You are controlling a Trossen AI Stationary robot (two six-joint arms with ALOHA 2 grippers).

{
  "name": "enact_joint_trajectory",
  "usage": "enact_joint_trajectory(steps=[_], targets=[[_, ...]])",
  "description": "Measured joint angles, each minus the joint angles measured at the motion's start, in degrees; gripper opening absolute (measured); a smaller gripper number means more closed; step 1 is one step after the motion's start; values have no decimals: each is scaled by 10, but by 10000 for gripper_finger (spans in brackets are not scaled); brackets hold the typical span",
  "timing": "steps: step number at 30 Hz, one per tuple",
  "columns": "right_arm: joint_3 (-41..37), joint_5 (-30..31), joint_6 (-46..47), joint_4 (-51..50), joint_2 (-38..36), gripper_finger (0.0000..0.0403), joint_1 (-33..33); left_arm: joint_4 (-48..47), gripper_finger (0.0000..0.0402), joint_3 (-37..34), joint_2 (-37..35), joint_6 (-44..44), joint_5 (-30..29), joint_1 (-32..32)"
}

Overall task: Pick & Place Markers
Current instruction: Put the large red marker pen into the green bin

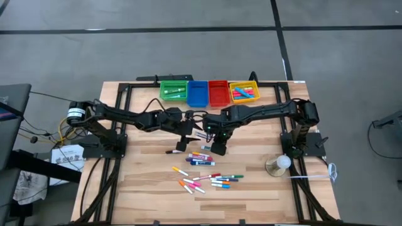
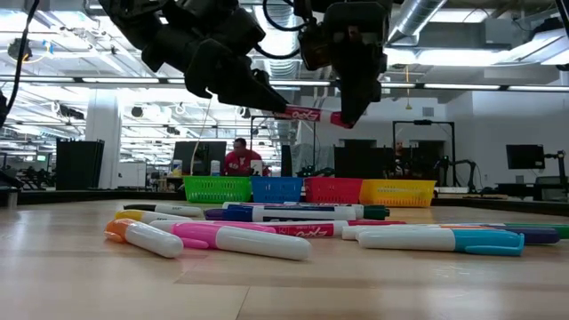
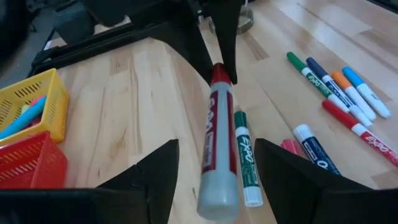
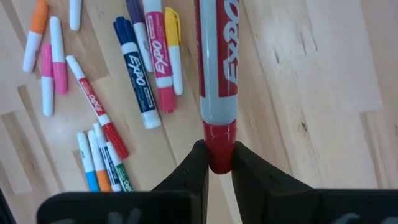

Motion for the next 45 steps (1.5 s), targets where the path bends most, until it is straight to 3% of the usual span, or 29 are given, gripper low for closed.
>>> enact_joint_trajectory(steps=[7,17,28,33,41,45], targets=[[8,0,-1,9,0,42,0,0,188,0,0,0,0,-1],[35,0,-8,3,0,43,-12,-4,56,0,0,1,0,-1],[36,0,-23,3,0,58,-17,-2,63,0,0,18,-2,-1],[37,-2,-25,6,0,89,-18,-2,57,0,0,19,2,4],[37,-14,-21,-3,0,191,-18,-18,57,0,-3,32,2,22],[37,-25,-25,-51,-7,229,-19,-78,57,0,-22,48,-38,43]])
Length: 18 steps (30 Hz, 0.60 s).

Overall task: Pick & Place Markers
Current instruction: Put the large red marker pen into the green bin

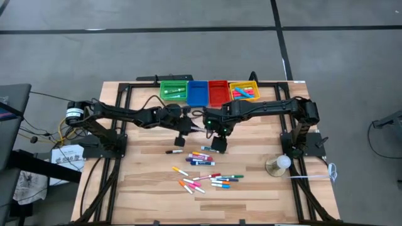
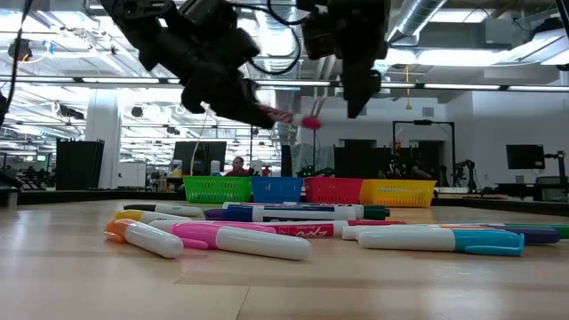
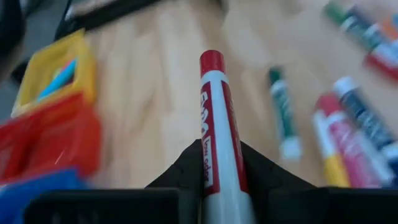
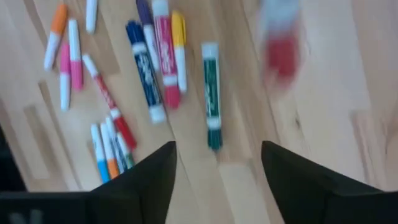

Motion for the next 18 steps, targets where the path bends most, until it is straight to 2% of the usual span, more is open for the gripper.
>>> enact_joint_trajectory(steps=[5,9,14,18], targets=[[0,25,-11,-45,-18,238,-4,-89,57,0,-59,13,-63,54],[0,73,-30,-64,-36,230,-4,-134,61,0,-115,14,-104,132],[-1,136,-61,-69,-52,218,-5,-147,67,0,-151,18,-105,244],[-1,173,-80,-60,-54,209,-12,-146,65,0,-149,30,-77,319]])
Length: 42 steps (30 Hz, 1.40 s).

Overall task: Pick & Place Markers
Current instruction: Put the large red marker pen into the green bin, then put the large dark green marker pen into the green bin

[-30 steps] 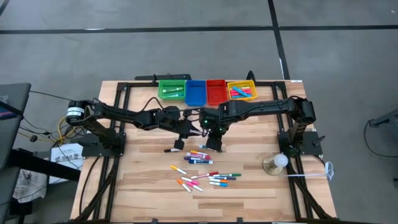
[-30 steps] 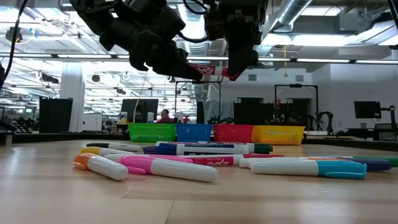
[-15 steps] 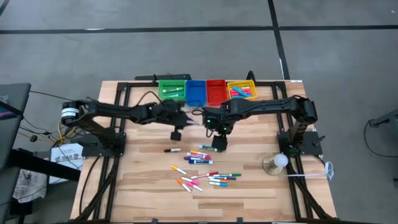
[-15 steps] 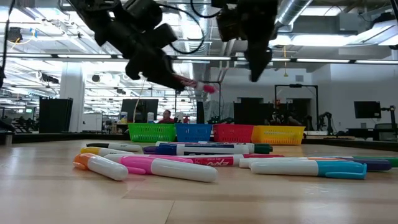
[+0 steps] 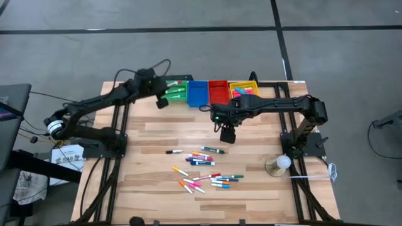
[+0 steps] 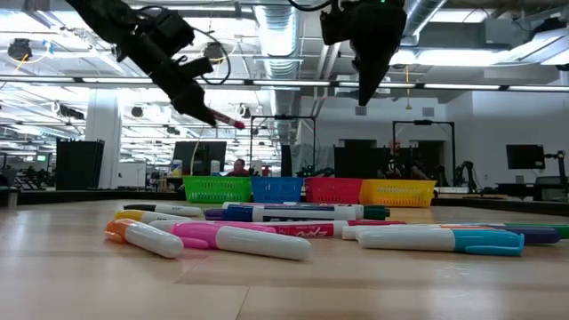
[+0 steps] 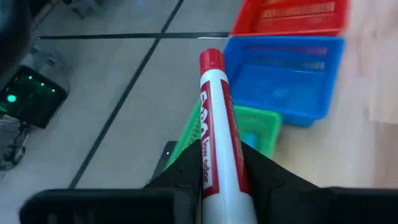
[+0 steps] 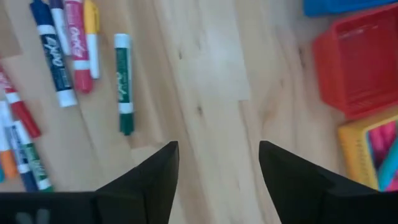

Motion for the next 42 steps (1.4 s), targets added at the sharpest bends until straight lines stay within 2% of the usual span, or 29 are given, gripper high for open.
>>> enact_joint_trajectory(steps=[4,14,20,25,28,32,36,39,42], targets=[[0,5,-11,31,-1,201,-14,-2,67,0,20,13,44,41],[0,9,-16,92,-1,180,-73,18,74,0,98,55,51,55],[0,8,-52,111,-1,168,-106,51,97,0,142,56,43,55],[0,6,-80,126,-1,162,-128,79,135,0,144,58,28,55],[0,6,-81,130,-1,162,-140,83,159,0,136,57,16,57],[0,5,-78,130,-1,163,-151,78,180,0,110,34,-30,51],[0,-11,-53,130,-1,162,-152,67,185,0,48,-46,-51,33],[0,-69,-50,129,-1,162,-147,51,185,0,-21,-143,-36,10],[0,-109,-39,129,-1,163,-132,18,185,0,-92,-223,22,-15]])
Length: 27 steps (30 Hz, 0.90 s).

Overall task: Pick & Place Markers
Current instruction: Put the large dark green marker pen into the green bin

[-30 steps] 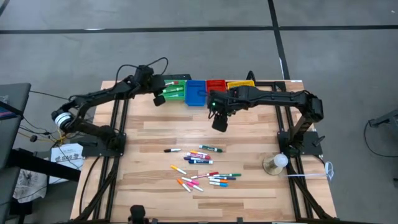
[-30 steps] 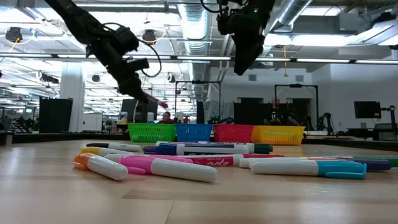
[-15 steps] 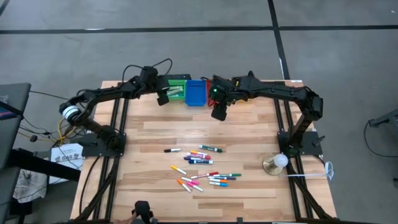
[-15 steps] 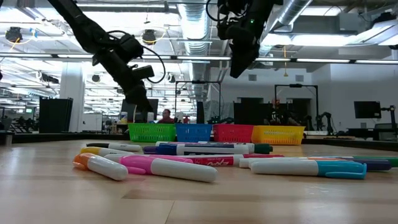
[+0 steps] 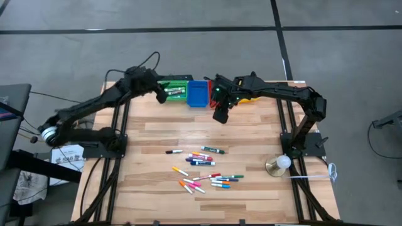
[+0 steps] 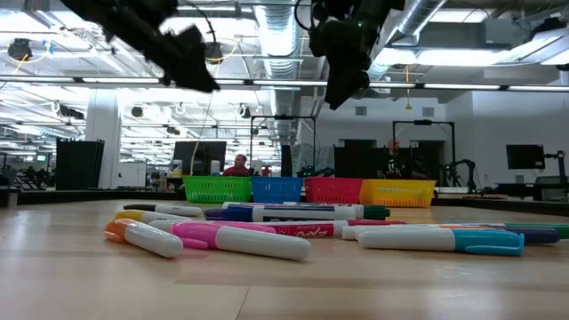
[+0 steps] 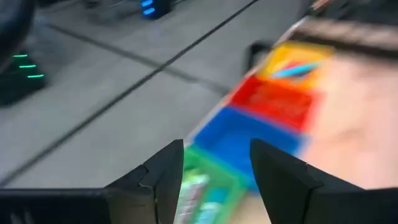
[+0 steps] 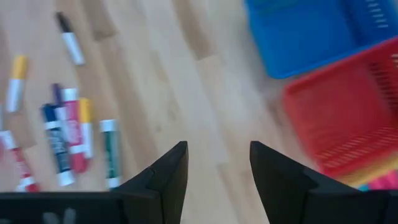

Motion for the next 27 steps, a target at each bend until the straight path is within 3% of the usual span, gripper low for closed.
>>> enact_joint_trajectory(steps=[5,11,16,27], targets=[[-12,-5,34,16,0,164,44,-72,186,0,-91,-82,64,-56],[-97,2,92,113,0,164,109,-167,186,0,-146,-105,92,-141],[-166,38,142,193,0,159,155,-193,186,0,-155,-121,92,-213],[-285,40,192,302,0,149,228,-185,186,-9,-143,-149,92,-328]])
